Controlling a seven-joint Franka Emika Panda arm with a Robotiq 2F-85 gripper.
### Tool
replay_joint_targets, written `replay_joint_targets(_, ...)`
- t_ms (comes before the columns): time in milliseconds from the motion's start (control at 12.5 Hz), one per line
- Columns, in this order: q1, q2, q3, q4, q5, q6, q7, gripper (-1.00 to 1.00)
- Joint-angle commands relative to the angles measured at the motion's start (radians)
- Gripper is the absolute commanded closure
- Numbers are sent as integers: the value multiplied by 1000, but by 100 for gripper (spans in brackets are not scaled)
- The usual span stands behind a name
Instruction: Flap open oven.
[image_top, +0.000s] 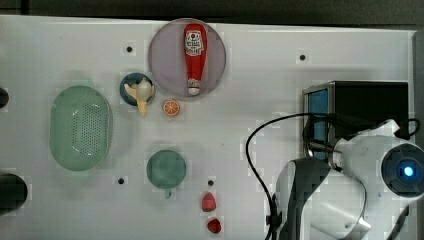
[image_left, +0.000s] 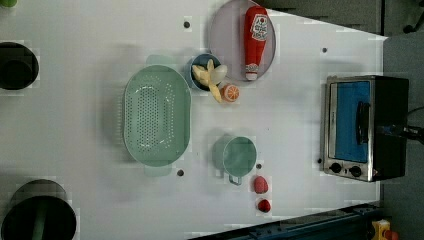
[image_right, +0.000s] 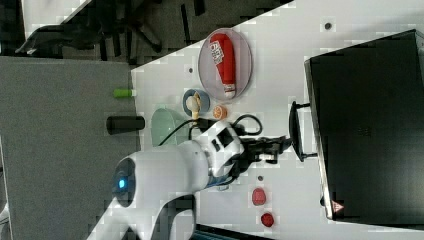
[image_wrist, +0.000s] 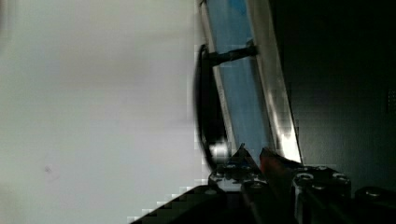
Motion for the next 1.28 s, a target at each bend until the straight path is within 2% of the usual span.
replay_joint_targets(80, 8, 32, -11, 8, -1, 57, -62, 65)
replay_joint_targets(560, 9, 147, -7, 7, 0, 138, -62, 65)
replay_joint_targets(880, 23, 178, 1, 6, -11, 144, -47, 65)
replay_joint_targets(1040, 36, 177, 11, 5, -80, 141, -12, 65)
replay_joint_targets(1280, 64, 178, 30, -6, -277, 134, 159, 65)
